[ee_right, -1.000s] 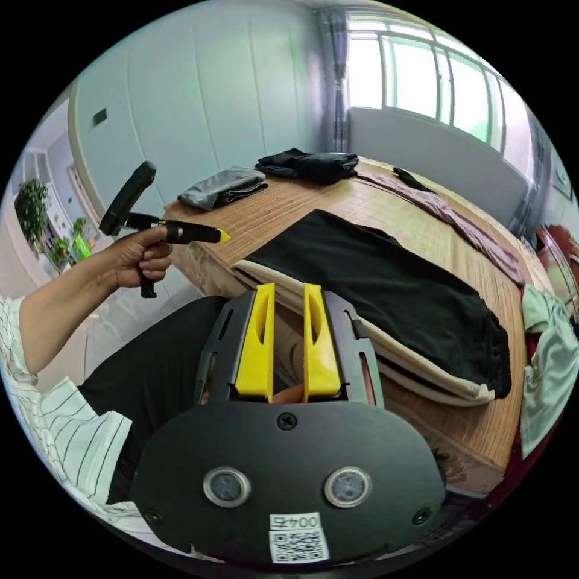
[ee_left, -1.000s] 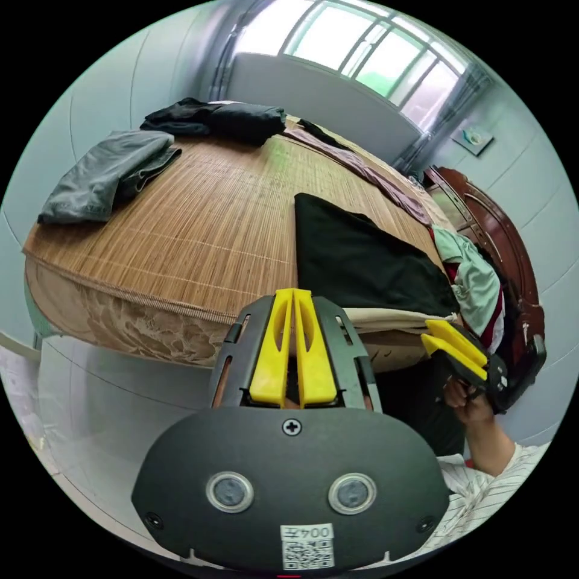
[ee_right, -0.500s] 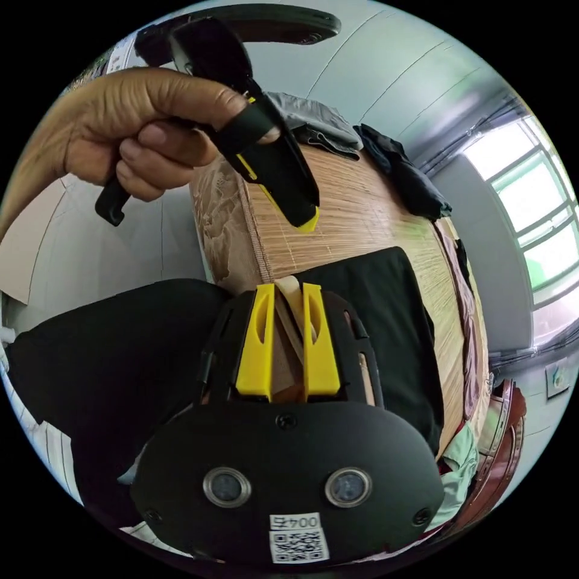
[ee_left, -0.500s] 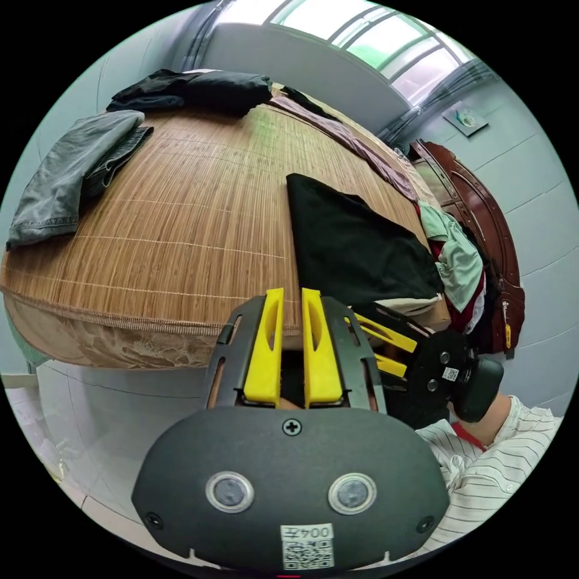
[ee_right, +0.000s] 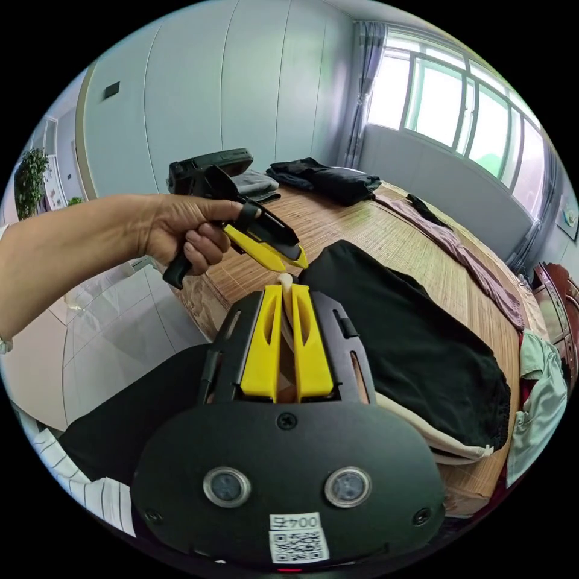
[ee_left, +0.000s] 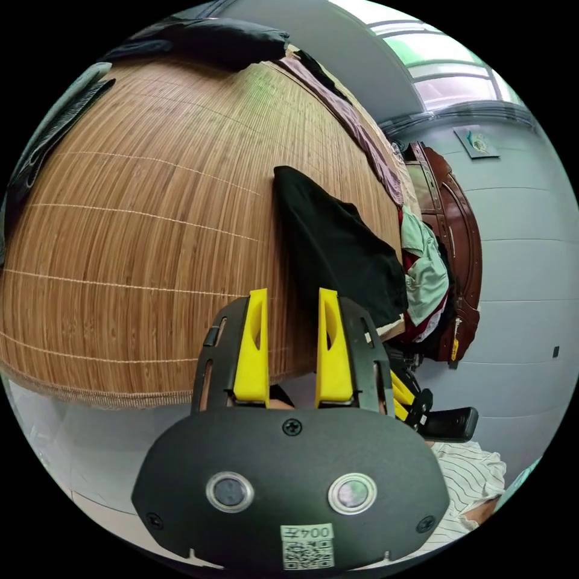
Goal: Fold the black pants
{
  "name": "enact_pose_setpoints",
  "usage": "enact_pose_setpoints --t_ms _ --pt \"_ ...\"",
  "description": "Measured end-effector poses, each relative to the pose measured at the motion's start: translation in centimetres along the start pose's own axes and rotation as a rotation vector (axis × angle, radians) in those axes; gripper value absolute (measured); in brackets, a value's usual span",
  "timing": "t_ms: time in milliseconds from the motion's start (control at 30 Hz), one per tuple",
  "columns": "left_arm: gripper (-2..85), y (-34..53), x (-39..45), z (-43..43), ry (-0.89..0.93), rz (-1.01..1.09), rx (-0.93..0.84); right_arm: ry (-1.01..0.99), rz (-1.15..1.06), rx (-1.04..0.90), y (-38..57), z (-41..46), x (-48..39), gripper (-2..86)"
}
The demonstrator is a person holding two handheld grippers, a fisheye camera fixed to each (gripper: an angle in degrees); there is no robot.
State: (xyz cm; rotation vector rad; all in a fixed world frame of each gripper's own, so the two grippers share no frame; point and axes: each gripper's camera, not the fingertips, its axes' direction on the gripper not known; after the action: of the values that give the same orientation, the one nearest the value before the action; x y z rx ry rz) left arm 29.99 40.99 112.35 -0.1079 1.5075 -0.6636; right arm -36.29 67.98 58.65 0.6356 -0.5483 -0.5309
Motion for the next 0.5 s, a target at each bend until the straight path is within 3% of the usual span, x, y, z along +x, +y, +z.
enact_pose_setpoints --t_ms 500 --pt "13.9 -9.9 -2.4 0.5 0.095 -0.049 0.016 -0.005 -0.09 -0.002 0.7 3.4 -3.3 4.3"
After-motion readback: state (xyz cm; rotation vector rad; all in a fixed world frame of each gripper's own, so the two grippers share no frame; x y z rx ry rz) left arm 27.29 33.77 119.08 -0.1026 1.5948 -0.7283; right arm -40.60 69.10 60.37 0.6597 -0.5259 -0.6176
